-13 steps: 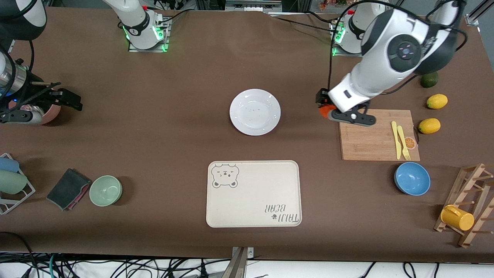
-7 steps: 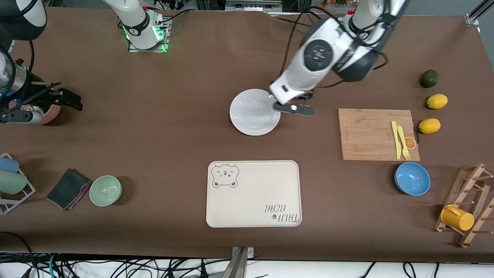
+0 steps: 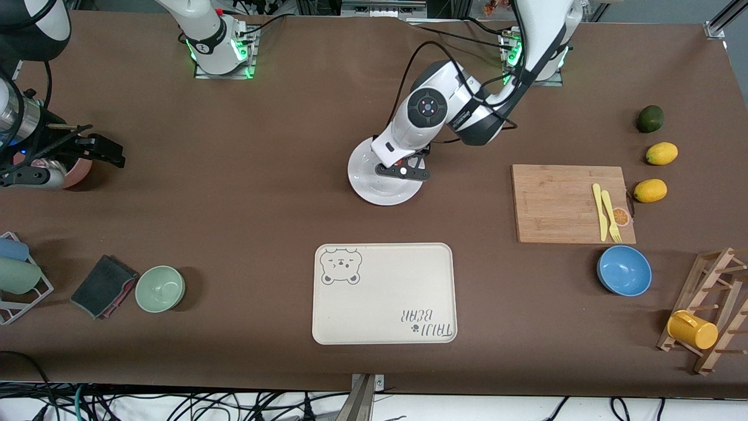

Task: Place orange and plate with both arms
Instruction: 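Carry the orange with the left gripper over the white plate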

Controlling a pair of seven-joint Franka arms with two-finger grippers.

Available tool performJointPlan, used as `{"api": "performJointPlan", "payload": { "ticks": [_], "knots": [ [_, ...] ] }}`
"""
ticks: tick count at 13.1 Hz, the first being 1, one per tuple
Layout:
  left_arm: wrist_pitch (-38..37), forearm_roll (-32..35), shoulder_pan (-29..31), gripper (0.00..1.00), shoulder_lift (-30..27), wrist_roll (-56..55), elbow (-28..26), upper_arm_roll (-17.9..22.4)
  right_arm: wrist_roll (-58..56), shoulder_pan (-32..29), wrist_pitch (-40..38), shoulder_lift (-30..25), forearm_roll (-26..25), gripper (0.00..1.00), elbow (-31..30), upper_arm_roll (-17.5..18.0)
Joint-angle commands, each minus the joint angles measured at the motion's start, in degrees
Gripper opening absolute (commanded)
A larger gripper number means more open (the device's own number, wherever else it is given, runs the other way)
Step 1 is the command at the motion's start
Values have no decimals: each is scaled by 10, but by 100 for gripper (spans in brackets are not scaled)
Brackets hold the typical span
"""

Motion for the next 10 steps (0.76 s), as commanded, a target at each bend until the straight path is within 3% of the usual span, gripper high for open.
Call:
{"api": "performJointPlan", "payload": {
  "ticks": [1, 7, 8, 9, 10],
  "knots": [
    [30, 39, -21, 4, 38, -49, 12, 5, -4, 0, -5, 0, 1, 100, 3, 1],
    [89, 40, -61, 9, 85, -66, 15, 31, -4, 0, -5, 0, 1, 100, 2, 1],
    [89, 40, -61, 22, 84, -68, 15, 32, -4, 0, -5, 0, 1, 100, 2, 1],
    [89, 40, -60, 50, 84, -68, 15, 32, -4, 0, -5, 0, 1, 100, 2, 1],
    [89, 40, -60, 98, 83, -68, 15, 32, -4, 0, -5, 0, 1, 100, 2, 1]
  ]
}}
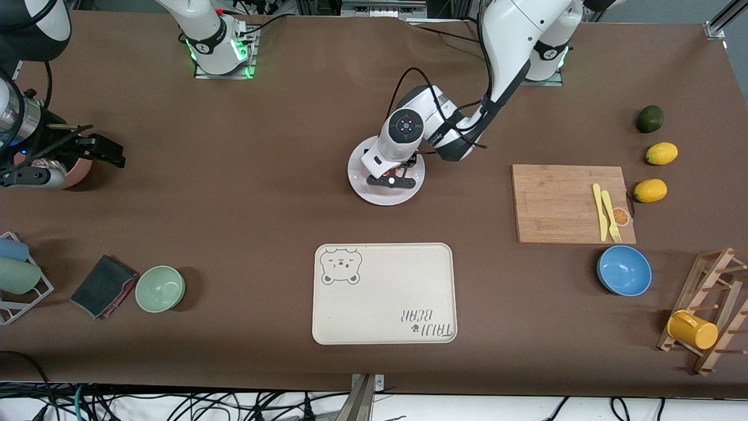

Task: Place orange and plate with both arms
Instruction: 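Carry the orange with the left gripper over the white plate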

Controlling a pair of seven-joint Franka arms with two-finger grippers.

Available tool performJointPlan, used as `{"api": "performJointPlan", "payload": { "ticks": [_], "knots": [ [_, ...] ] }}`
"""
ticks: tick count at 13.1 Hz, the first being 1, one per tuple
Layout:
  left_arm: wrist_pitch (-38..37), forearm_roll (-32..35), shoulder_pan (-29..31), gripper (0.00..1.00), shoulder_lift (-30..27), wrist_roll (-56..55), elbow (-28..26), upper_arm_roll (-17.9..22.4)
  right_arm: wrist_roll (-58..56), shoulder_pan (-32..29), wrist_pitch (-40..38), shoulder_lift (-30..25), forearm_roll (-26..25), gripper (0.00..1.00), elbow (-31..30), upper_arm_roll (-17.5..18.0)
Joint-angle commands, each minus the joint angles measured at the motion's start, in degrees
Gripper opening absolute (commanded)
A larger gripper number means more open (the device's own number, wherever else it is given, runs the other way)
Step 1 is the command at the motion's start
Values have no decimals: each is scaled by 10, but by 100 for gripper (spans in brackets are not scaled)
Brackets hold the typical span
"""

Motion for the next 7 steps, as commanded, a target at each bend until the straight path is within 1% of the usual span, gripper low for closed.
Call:
{"api": "performJointPlan", "payload": {
  "ticks": [1, 3, 4, 7],
  "knots": [
    [-3, 14, -5, 100, -7, -13, 10, 7, -4, 0, -5, -1, 1, 100, 2, 1],
    [-12, 15, 3, 100, -28, -14, 7, 8, -4, 0, -5, -1, 1, 100, 2, 1],
    [-25, 14, 19, 100, -45, -13, 6, 8, -4, 0, -5, -1, 1, 100, 2, 1],
    [-91, 14, 69, 100, -122, 0, 0, 8, -4, 0, -5, -1, 1, 100, 2, 1]
  ]
}}
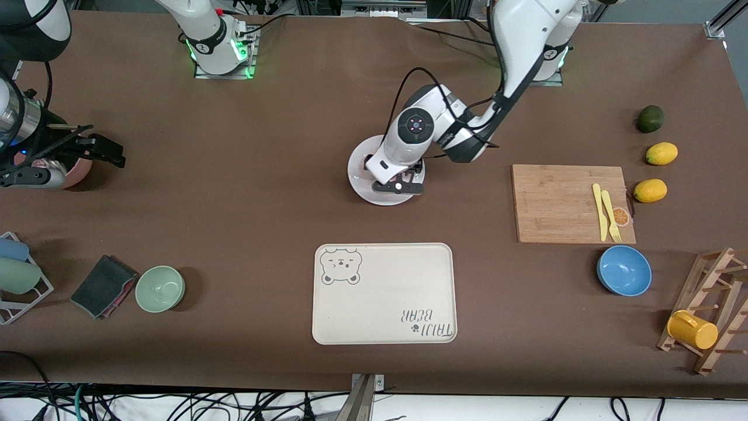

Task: Place orange and plate with both arms
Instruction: 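Carry the orange with the left gripper over the white plate, then release the orange onto the plate and raise the left gripper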

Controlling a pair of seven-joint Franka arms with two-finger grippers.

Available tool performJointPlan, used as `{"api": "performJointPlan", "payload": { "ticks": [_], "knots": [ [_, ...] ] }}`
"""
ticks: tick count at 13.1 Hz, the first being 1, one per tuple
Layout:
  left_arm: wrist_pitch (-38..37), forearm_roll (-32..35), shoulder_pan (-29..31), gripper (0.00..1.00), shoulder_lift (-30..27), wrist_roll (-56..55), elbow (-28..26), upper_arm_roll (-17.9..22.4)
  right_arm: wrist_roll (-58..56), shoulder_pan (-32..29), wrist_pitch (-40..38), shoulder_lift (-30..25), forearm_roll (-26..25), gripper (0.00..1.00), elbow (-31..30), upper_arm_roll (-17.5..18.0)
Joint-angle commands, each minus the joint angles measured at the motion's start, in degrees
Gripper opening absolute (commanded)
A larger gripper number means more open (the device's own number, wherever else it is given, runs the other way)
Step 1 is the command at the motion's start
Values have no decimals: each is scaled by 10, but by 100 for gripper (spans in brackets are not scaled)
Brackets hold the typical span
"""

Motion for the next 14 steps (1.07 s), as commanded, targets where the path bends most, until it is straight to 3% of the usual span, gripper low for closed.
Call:
{"api": "performJointPlan", "payload": {
  "ticks": [1, 3, 6, 8, 11, 14],
  "knots": [
    [-64, 13, 49, 100, -97, 23, -22, -1, -4, 0, -5, -1, 1, 100, 2, 1],
    [-101, 13, 78, 100, -168, 103, -45, 3, -5, 0, -5, -1, 1, 100, 2, 1],
    [-157, 12, 90, 100, -255, 229, -46, 74, -4, 0, -5, -1, 1, 100, 2, 1],
    [-240, 12, 90, 100, -299, 278, -40, 110, -4, 0, -5, -1, 1, 100, 2, 1],
    [-316, 7, 121, 100, -310, 307, 12, 144, -4, 0, -5, -1, 1, 100, 2, 1],
    [-331, 12, 169, 100, -308, 346, 48, 149, -4, 0, -5, -1, 1, 100, 2, 1]
  ]
}}
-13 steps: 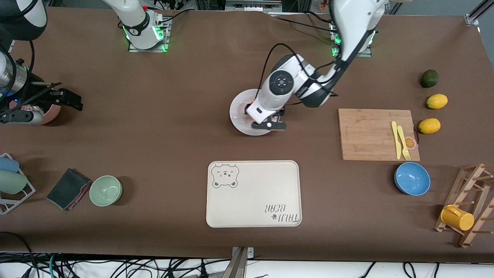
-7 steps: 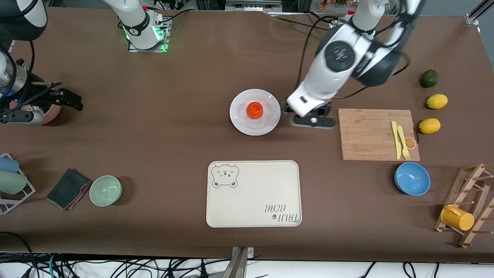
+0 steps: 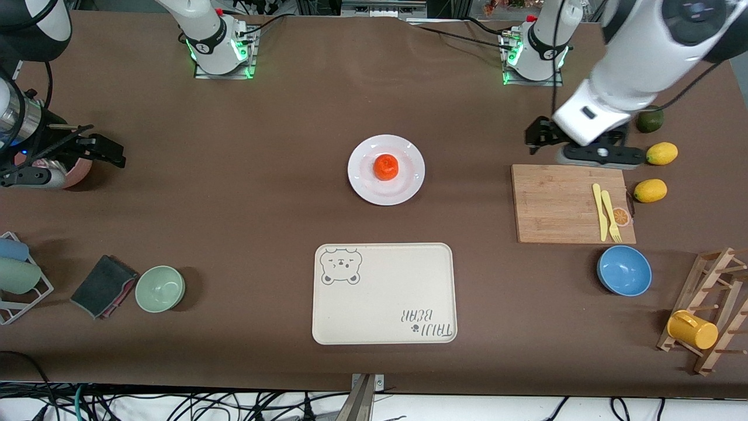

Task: Place orange and plate with both arms
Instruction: 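Reach the right gripper toward the white plate's rim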

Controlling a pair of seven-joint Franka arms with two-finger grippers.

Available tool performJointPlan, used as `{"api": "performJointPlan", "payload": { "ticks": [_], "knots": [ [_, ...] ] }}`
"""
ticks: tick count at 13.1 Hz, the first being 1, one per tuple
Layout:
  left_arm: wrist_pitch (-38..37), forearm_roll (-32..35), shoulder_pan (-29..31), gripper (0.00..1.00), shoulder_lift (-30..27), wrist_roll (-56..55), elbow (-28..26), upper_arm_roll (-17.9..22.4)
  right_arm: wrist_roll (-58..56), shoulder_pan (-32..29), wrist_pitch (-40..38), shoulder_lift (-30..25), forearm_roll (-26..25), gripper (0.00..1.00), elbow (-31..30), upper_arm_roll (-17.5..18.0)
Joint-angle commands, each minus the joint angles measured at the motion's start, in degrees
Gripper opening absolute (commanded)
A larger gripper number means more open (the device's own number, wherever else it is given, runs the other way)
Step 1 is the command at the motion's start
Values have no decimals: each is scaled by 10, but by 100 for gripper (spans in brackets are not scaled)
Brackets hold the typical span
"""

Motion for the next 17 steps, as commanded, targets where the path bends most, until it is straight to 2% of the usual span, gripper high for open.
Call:
{"api": "performJointPlan", "payload": {
  "ticks": [1, 3, 7, 11, 13, 15, 17],
  "knots": [
    [-45, 7, 29, 100, 18, 44, 56, 5, -4, -1, -5, -1, 1, 100, 1, 1],
    [-97, 8, 43, 100, 57, 51, 136, 9, -5, -1, -5, 0, 1, 100, 1, 1],
    [-103, 8, 44, 100, 62, 43, 150, 18, -5, 4, -6, 9, 15, 100, 1, 5],
    [-103, 7, 49, 100, 65, 41, 145, 20, -4, 6, -26, 54, 159, 100, -1, 33],
    [-102, 7, 71, 100, 69, 38, 145, 20, -4, 7, -21, 82, 205, 100, -11, 54],
    [-101, 7, 93, 100, 70, 36, 146, 20, -3, 7, 35, 82, 241, 100, -63, 87],
    [-101, 7, 100, 100, 71, 36, 145, 20, -18, 7, 84, 78, 318, 100, -132, 98]
  ]
}}
